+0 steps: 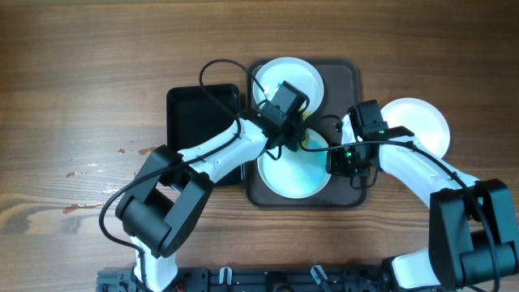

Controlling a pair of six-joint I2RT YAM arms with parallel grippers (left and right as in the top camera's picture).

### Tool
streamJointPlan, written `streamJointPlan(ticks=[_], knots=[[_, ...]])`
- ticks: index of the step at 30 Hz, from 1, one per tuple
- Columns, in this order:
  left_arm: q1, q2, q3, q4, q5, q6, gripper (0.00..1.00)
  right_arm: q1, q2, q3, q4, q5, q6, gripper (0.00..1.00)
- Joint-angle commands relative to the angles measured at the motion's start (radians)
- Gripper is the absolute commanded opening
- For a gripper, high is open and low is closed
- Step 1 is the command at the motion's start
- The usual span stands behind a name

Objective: Clean dirty plates on tray and stack at the side

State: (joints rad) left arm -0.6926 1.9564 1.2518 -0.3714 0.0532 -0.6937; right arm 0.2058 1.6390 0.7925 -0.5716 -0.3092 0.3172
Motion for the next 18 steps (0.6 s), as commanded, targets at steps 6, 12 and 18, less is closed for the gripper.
streamJointPlan(ticks=[6, 12, 18], knots=[[-0.093, 0.021, -0.039, -0.222, 0.144, 0.059, 0.04, -0.004, 0.033, -0.018, -0.013, 0.103, 0.034, 0.04], [-0.103, 0.021, -0.04, -0.371, 0.229, 0.057, 0.04, -0.004, 0.033, -0.018, -0.013, 0.103, 0.052, 0.04], [-0.103, 0.02, -0.04, -0.496, 0.261, 0.058, 0.04, -0.004, 0.033, -0.018, -0.016, 0.103, 0.052, 0.04]])
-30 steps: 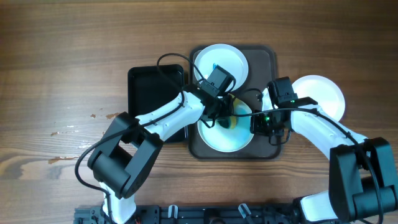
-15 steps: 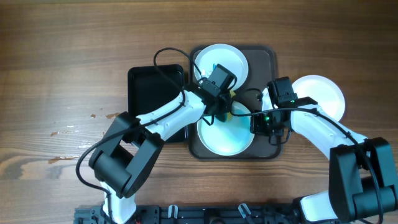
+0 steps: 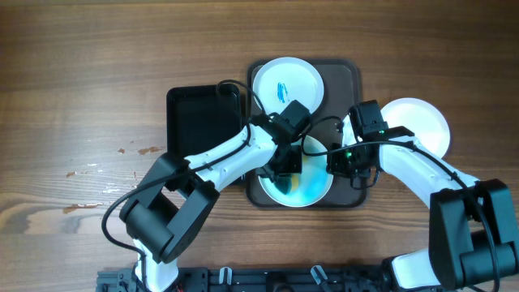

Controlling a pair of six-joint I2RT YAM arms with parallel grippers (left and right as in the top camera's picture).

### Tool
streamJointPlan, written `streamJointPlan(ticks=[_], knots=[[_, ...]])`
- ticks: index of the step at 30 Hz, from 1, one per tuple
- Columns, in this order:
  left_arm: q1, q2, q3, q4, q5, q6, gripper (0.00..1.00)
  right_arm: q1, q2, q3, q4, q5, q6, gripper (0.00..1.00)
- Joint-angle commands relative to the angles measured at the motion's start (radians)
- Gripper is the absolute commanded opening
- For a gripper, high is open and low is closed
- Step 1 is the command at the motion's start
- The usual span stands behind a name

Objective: Clean dirty plates on tray and stack at the side

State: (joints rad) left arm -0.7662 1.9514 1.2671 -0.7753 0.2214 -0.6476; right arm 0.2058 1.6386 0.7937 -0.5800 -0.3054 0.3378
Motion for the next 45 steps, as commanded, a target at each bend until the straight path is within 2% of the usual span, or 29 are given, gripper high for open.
streamJointPlan(ticks=[1, 6, 10, 13, 16, 19, 22, 27, 29, 33, 36, 39, 42, 45], knots=[[-0.029, 0.025, -0.055, -0.108, 0.093, 0.011, 0.04, -0.004, 0.033, -0.019, -0.008, 0.1, 0.032, 0.04], [0.001, -0.037, -0.055, -0.124, 0.093, 0.011, 0.04, -0.004, 0.033, -0.019, -0.009, 0.099, 0.029, 0.04], [0.132, -0.219, -0.055, -0.125, 0.084, -0.002, 0.04, -0.004, 0.033, -0.019, -0.008, 0.099, 0.002, 0.05], [0.289, -0.337, -0.055, -0.143, -0.046, -0.023, 0.04, -0.004, 0.033, -0.019, -0.008, 0.095, -0.052, 0.04], [0.401, -0.331, -0.067, -0.165, -0.185, -0.022, 0.04, -0.004, 0.033, -0.019, -0.006, 0.095, -0.078, 0.04], [0.458, -0.278, -0.152, -0.122, -0.273, -0.023, 0.04, -0.004, 0.033, -0.019, 0.006, 0.095, -0.114, 0.04], [0.495, -0.209, -0.25, -0.033, -0.283, -0.023, 0.04, -0.004, 0.033, -0.019, 0.032, 0.088, -0.156, 0.06], [0.509, -0.213, -0.231, -0.053, -0.256, -0.011, 0.06, -0.004, 0.03, -0.012, 0.021, 0.035, -0.113, 0.04], [0.512, -0.26, -0.18, -0.13, -0.249, -0.011, 0.17, -0.004, -0.011, 0.024, -0.045, 0.051, -0.066, 0.04], [0.526, -0.364, -0.097, -0.228, -0.237, -0.012, 0.51, -0.004, -0.085, 0.199, -0.285, 0.114, -0.084, 0.04], [0.572, -0.468, -0.057, -0.29, -0.233, -0.012, 0.55, 0.0, -0.085, 0.372, -0.451, 0.147, -0.129, 0.04], [0.678, -0.594, -0.043, -0.335, -0.219, -0.014, 0.63, 0.027, -0.083, 0.528, -0.51, 0.159, -0.129, 0.04], [0.796, -0.703, -0.043, -0.359, -0.177, -0.01, 0.63, 0.122, -0.039, 0.663, -0.517, 0.24, -0.124, 0.05], [0.88, -0.806, -0.043, -0.37, -0.15, -0.011, 0.65, 0.25, 0.108, 0.867, -0.551, 0.283, -0.116, 0.05]])
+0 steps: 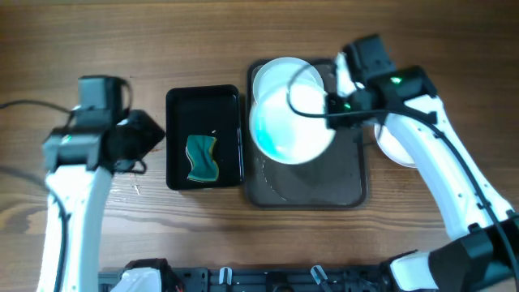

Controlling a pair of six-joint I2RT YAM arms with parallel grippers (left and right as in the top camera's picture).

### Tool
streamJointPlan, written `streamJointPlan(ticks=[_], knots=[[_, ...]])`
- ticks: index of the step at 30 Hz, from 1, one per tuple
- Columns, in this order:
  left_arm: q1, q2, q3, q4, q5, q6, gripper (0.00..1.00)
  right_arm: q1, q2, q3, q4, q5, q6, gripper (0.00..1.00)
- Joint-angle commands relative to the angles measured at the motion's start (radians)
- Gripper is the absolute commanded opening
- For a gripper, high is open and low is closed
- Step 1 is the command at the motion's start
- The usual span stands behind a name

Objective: Clean dirty plates on tray and stack at the side
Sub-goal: 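Return the sponge to the black tray with the left gripper, then lift the cleaned plate with the right gripper and carry it right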

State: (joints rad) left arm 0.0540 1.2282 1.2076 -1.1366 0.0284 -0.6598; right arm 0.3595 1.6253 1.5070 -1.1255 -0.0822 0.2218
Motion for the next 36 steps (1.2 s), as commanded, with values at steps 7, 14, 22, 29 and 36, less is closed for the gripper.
streamJointPlan(ticks=[7, 14, 22, 29, 36], knots=[[0.068, -0.187, 0.016, -0.051, 0.042, 0.002, 1.0, 0.309, 0.277, 0.279, 0.17, 0.338, 0.018, 0.04], [0.068, -0.185, 0.016, -0.05, 0.035, 0.001, 1.0, 0.521, 0.259, 0.279, 0.274, 0.846, 0.014, 0.04], [0.068, -0.185, 0.016, -0.05, 0.011, 0.002, 1.0, 0.686, 0.243, 0.279, 0.269, 1.234, -0.01, 0.04], [0.068, -0.185, 0.016, -0.05, 0.004, 0.001, 1.0, 0.734, 0.187, 0.279, 0.269, 1.254, -0.014, 0.04], [0.068, -0.185, 0.016, -0.05, 0.004, 0.001, 1.0, 0.737, 0.162, 0.279, 0.269, 1.254, -0.035, 0.04]])
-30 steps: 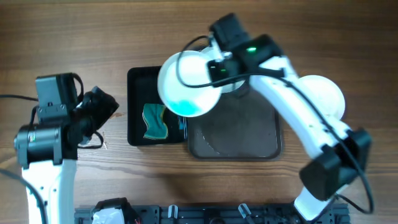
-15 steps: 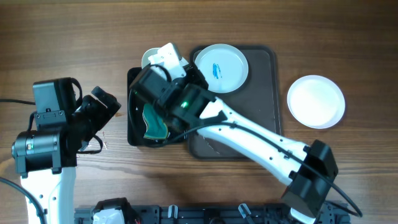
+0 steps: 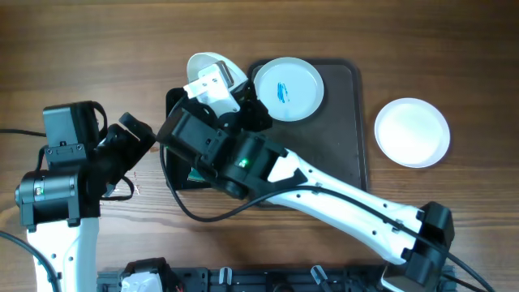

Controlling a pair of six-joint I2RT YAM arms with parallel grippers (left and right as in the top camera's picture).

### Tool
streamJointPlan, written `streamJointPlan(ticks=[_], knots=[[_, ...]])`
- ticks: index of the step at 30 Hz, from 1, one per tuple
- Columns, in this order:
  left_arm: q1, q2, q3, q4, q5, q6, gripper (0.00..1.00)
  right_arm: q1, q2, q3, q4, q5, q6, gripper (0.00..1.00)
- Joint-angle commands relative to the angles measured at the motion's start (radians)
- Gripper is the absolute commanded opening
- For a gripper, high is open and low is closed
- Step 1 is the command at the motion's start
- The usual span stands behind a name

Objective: Clean dirty plates on tray and stack at the side
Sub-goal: 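Lift the cleaned plate with the right gripper and carry it right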

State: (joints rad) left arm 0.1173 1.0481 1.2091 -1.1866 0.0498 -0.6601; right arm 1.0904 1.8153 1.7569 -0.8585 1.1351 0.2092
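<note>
My right arm reaches across to the left, and its gripper [image 3: 212, 84] is shut on a white plate [image 3: 204, 65]. The plate is tilted above the back edge of the black bin [image 3: 173, 104]. A dirty plate [image 3: 285, 88] with a blue smear sits at the back left of the brown tray [image 3: 340, 138]. One clean white plate [image 3: 412, 131] lies on the table right of the tray. My left gripper [image 3: 136, 134] hangs open and holds nothing, just left of the bin. The right arm hides the sponge.
The right arm's dark body [image 3: 235, 154] covers most of the bin and the tray's front left corner. A few small crumbs or stains [image 3: 130, 188] mark the wooden table near the left arm.
The right arm has moved left with the plate, from over the tray's left side to over the bin's back edge. The left arm now stands nearer the camera, still beside the bin.
First my left gripper pressed the sponge on the near plate in the tray while the right gripper held its rim. The sponge then sat further down the plate. Later the sponge lay in the bin and the plate was lifted; now the plate is over the bin.
</note>
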Motion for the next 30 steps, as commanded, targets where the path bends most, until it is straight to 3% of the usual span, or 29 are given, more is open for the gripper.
streamJointPlan(ticks=[1, 12, 15, 17, 30], knots=[[0.005, -0.005, 0.014, 0.0, -0.018, 0.002, 1.0, 0.006, -0.028, 0.029, 0.003, 0.037, -0.026, 0.04], [0.005, -0.005, 0.014, 0.0, -0.018, 0.002, 1.0, 0.006, -0.028, 0.029, 0.027, 0.037, -0.034, 0.04], [0.005, -0.005, 0.014, 0.0, -0.018, 0.002, 1.0, 0.039, -0.028, 0.029, 0.068, 0.084, -0.162, 0.04], [0.005, -0.005, 0.014, 0.0, -0.018, 0.002, 1.0, 0.07, -0.028, 0.029, 0.081, 0.158, -0.162, 0.04], [0.005, -0.005, 0.014, 0.001, -0.018, 0.002, 1.0, 0.102, -0.028, 0.029, 0.096, 0.186, -0.169, 0.05]])
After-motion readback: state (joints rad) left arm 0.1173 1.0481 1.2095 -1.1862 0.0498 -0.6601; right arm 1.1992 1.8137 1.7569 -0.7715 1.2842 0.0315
